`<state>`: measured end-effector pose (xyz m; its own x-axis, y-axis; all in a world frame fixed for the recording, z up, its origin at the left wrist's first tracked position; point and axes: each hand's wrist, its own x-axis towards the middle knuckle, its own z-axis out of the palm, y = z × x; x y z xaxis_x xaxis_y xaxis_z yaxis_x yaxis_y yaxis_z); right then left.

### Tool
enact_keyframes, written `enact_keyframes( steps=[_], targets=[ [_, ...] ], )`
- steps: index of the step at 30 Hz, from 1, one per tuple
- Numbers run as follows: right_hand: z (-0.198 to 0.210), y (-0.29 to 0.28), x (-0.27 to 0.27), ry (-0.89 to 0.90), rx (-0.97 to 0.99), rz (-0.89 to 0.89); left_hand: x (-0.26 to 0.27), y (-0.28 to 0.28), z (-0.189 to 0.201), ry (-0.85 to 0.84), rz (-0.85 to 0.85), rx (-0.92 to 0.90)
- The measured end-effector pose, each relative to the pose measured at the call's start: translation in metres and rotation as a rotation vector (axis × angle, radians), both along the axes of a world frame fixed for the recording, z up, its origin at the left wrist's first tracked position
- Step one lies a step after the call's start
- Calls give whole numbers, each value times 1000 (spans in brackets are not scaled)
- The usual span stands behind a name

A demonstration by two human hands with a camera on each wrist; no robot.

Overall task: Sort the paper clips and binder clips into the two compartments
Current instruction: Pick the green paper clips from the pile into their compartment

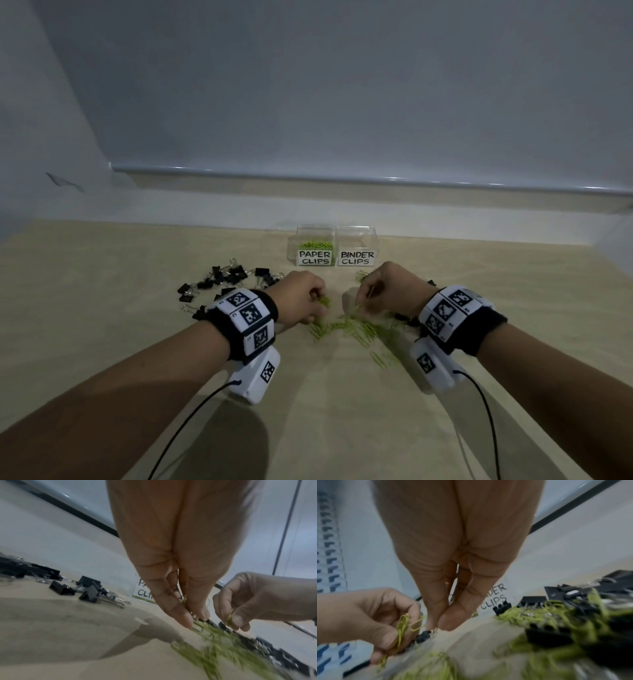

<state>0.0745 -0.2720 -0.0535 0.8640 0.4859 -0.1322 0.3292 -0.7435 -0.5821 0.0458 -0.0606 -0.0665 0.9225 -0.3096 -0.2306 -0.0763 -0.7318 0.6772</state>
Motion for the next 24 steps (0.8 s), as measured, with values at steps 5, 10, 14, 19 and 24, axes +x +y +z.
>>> enact_keyframes(
  steps=[5, 10, 14, 19, 24],
  targets=[
    [36, 17, 31, -32, 206, -95, 32, 13, 26, -150, 97, -98],
    [52, 62, 83, -217, 182, -214, 80, 23, 49, -314, 328, -219],
    [40, 85, 95, -209, 15, -141, 104, 16, 47, -353, 409, -162],
    [41, 44, 87, -199, 89, -231, 115, 3, 27, -357, 306, 111],
    [34, -18, 67, -199, -160, -162, 105, -12, 24, -445, 161, 248]
  ],
)
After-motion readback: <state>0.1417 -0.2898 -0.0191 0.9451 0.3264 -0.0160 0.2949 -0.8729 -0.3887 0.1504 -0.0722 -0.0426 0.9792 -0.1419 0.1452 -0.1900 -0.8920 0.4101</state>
